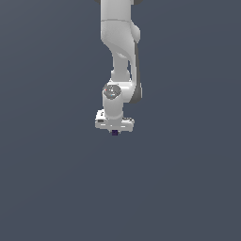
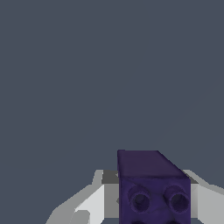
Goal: Pick up the object and move it to a goal position.
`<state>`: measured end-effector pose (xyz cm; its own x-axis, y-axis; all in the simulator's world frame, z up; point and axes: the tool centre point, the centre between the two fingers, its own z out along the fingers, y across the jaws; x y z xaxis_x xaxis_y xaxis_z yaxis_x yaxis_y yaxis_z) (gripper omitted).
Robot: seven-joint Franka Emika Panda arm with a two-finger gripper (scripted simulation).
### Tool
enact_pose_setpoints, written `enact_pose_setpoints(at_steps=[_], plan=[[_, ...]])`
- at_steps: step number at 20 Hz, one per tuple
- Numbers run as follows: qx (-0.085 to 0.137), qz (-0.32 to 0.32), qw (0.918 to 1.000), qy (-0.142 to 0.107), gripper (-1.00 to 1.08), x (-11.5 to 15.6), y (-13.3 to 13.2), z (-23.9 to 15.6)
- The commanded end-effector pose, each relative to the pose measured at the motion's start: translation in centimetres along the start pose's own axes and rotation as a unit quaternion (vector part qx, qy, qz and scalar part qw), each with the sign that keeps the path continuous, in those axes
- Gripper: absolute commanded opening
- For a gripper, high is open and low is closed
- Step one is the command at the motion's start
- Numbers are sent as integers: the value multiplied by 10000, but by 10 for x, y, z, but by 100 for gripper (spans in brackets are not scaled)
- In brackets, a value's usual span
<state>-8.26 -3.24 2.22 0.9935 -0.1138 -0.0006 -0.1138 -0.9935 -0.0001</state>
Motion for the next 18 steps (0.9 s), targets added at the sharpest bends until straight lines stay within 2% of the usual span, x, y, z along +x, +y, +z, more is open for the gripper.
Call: enact_pose_setpoints(at_steps=[1,10,18], plan=[[0,-1,10000,2,-100,0,0,0],[0,-1,10000,2,-100,3,5,-14],[0,-1,10000,2,-100,12,25,-62]])
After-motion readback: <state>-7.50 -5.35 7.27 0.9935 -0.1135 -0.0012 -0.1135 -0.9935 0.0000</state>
